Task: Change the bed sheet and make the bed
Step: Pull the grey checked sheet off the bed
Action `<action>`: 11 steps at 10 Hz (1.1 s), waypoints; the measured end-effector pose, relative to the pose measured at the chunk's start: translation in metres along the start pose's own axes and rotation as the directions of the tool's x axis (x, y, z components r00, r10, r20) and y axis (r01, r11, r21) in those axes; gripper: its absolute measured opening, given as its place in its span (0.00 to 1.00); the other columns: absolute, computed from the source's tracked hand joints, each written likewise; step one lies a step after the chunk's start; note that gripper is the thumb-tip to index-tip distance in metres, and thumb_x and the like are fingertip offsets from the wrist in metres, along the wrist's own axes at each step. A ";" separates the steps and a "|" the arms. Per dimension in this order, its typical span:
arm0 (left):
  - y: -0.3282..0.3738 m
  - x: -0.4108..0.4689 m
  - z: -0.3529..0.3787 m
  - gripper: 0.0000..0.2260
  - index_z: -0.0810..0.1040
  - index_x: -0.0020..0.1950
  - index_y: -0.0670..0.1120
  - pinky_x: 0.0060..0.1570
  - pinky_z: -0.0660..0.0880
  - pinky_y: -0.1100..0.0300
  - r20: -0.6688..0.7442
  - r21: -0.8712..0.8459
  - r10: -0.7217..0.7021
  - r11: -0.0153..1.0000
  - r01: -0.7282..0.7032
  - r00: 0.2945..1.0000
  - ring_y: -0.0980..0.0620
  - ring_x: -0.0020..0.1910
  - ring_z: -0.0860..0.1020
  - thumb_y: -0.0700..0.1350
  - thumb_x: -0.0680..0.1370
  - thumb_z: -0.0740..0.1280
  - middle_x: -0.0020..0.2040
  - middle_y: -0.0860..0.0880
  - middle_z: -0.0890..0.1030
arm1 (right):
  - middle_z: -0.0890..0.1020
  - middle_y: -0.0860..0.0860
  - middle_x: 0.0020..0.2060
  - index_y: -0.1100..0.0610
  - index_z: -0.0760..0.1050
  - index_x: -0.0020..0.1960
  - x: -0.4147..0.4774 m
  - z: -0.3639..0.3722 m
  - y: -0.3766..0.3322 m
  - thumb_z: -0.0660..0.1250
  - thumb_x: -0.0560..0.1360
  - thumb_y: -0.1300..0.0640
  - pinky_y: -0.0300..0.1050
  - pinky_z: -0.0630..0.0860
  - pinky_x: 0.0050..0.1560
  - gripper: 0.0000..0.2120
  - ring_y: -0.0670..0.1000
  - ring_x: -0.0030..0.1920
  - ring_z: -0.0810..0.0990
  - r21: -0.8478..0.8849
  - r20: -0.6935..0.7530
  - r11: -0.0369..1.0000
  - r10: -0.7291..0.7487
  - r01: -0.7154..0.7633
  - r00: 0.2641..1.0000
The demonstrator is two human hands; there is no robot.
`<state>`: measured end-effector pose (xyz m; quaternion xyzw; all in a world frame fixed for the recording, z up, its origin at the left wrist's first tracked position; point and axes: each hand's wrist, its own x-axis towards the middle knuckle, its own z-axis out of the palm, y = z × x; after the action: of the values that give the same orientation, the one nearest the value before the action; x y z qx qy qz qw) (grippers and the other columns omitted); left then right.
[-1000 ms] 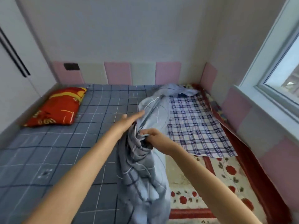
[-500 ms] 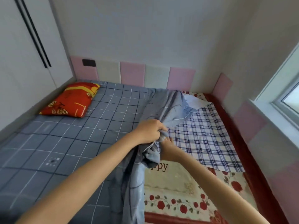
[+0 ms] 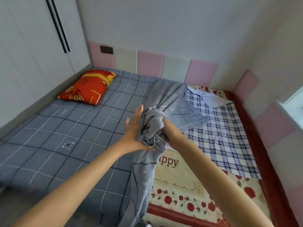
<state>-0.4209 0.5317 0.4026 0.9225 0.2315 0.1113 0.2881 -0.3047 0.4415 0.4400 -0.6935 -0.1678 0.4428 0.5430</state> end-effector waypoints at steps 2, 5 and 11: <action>0.007 0.009 0.003 0.20 0.73 0.53 0.60 0.62 0.72 0.56 0.270 -0.331 -0.214 0.895 0.299 0.939 0.52 0.61 0.75 0.55 0.66 0.77 0.54 0.54 0.78 | 0.84 0.55 0.40 0.62 0.76 0.52 -0.009 -0.025 0.003 0.54 0.81 0.56 0.43 0.80 0.42 0.14 0.50 0.42 0.83 0.108 0.258 0.993 -0.072 0.046 0.963; 0.006 0.022 -0.002 0.06 0.78 0.46 0.44 0.38 0.72 0.60 0.314 -0.898 -0.656 0.030 0.439 0.687 0.47 0.39 0.77 0.47 0.76 0.68 0.48 0.42 0.79 | 0.31 0.43 0.72 0.52 0.22 0.71 0.012 -0.008 0.096 0.67 0.49 0.22 0.56 0.47 0.76 0.73 0.50 0.76 0.35 -0.698 0.412 0.560 -0.196 0.447 0.890; -0.245 -0.141 -0.213 0.20 0.76 0.59 0.42 0.56 0.72 0.58 -0.199 -0.909 -0.871 0.335 0.248 0.449 0.48 0.55 0.78 0.48 0.72 0.74 0.58 0.46 0.79 | 0.79 0.59 0.59 0.65 0.71 0.65 0.088 0.385 0.087 0.61 0.79 0.57 0.48 0.75 0.52 0.17 0.58 0.58 0.78 -0.640 0.358 0.714 -0.048 0.283 0.932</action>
<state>-0.7040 0.7427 0.4220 0.4233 0.5775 0.4043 0.5690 -0.5848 0.7063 0.3165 -0.7456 -0.4653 0.4038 0.2539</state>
